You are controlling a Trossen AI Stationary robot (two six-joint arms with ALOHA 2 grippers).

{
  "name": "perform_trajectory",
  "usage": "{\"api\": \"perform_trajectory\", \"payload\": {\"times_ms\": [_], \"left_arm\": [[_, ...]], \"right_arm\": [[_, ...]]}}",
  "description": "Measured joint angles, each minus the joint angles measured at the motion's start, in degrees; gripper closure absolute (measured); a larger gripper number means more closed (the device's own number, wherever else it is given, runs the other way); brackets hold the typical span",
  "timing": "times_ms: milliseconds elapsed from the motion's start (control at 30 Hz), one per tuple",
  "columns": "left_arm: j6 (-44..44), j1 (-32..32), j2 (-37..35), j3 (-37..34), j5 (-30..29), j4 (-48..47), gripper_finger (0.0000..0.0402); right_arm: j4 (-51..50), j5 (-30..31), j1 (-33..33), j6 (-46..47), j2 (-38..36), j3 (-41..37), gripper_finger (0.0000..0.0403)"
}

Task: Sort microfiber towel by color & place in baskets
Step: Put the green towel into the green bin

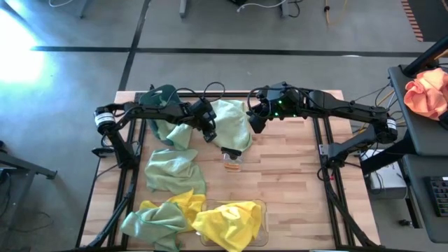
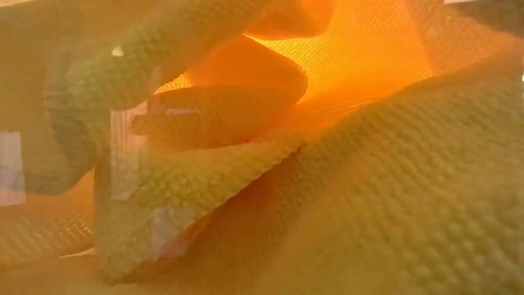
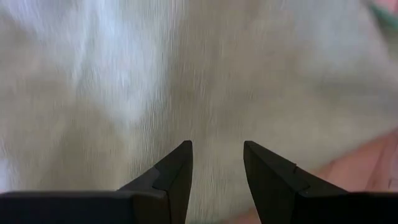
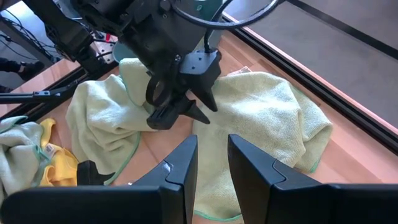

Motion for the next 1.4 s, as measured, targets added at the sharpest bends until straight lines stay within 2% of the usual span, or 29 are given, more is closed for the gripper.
{"api": "perform_trajectory", "payload": {"times_ms": [133,300,500,767,900,1033,1400], "left_arm": [[-0.8,0.0,0.0,0.1,0.2,4.0,0.0274],[-0.9,0.0,0.0,0.7,4.5,6.2,0.0274],[-0.9,0.0,0.3,0.7,5.8,8.0,0.0274],[-3.6,0.0,8.6,0.8,18.6,12.2,0.0273],[-6.7,-0.2,12.8,0.8,22.5,15.3,0.0273],[-7.5,-0.1,14.2,0.9,24.0,17.0,0.0273],[-7.7,-0.1,14.4,0.9,23.5,18.5,0.0282]], "right_arm": [[0.0,0.0,0.0,0.0,0.0,0.0,0.0321],[0.1,0.0,0.0,-0.1,0.0,0.0,0.0321],[0.3,0.0,0.0,0.2,0.0,0.0,0.0321],[0.3,0.0,0.1,2.2,0.0,0.0,0.0321],[0.2,0.0,0.3,2.3,0.0,0.0,0.0321],[0.1,0.0,0.4,2.3,0.0,0.0,0.0321],[0.0,0.0,0.3,2.3,0.0,0.0,0.0321]]}}
